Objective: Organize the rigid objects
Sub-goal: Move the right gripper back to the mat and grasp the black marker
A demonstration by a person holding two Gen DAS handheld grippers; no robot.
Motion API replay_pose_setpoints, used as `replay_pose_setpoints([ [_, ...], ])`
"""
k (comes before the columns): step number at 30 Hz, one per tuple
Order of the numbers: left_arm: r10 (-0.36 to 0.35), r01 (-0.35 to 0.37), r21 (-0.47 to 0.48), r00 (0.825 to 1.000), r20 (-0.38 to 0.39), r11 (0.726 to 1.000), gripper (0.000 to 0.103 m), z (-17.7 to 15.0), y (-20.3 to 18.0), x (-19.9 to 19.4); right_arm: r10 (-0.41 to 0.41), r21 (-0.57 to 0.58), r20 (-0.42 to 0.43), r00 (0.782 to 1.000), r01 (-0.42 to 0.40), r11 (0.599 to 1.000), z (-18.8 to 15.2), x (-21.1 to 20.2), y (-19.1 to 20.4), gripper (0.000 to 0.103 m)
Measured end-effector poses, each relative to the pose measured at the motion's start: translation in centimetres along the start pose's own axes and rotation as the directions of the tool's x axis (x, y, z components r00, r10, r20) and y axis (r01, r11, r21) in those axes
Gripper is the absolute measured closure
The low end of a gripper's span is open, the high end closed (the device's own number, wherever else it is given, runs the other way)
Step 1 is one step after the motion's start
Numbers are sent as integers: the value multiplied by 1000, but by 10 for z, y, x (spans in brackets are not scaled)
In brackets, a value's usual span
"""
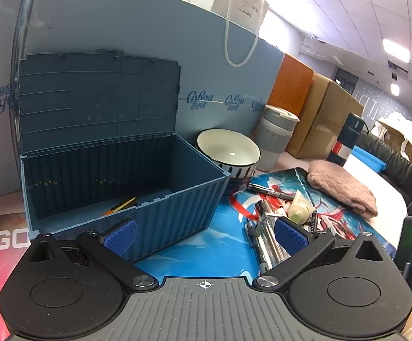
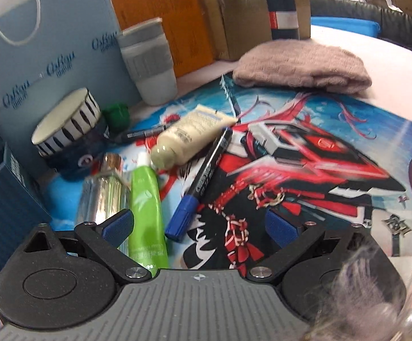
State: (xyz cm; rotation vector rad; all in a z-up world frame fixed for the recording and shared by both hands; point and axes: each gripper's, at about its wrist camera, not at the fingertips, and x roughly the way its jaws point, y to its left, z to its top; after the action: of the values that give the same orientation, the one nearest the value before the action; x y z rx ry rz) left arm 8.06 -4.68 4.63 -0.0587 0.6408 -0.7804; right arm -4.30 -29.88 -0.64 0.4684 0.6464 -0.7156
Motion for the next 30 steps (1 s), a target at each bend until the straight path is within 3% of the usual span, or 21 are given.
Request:
replay_pose_setpoints([
  [7, 1, -1, 7, 1000, -10, 1000, 0, 0, -2, 3, -47, -54, 42, 998, 49, 997, -2, 8, 9, 13],
  [10, -3, 3, 7, 1000, -7, 1000, 0, 0, -2, 2, -17, -73, 45, 999, 21, 997, -2, 8, 12, 25],
  [14, -9, 9, 7, 1000, 1, 1000, 0, 0, -1, 0, 67, -71, 31, 997, -65, 995, -1, 7, 13, 59],
  [17, -10, 10, 3, 1000, 5, 1000, 0, 1, 0, -1, 91, -44, 22, 996, -89, 995, 1, 5, 11, 67],
  [20, -9, 9, -2, 1000, 8, 1000, 0, 1, 1, -2, 118, 10, 13, 993, -118, 993, 4, 3, 2, 84],
  [23, -11, 11, -3, 1000, 13, 1000, 0, 1, 1, -5, 158, 52, -11, 987, -157, 986, 8, 3, -8, 85],
  [30, -11, 11, -11, 1000, 16, 1000, 0, 2, 3, -7, 113, 56, -1, 994, -112, 992, 9, 1, -16, 87],
])
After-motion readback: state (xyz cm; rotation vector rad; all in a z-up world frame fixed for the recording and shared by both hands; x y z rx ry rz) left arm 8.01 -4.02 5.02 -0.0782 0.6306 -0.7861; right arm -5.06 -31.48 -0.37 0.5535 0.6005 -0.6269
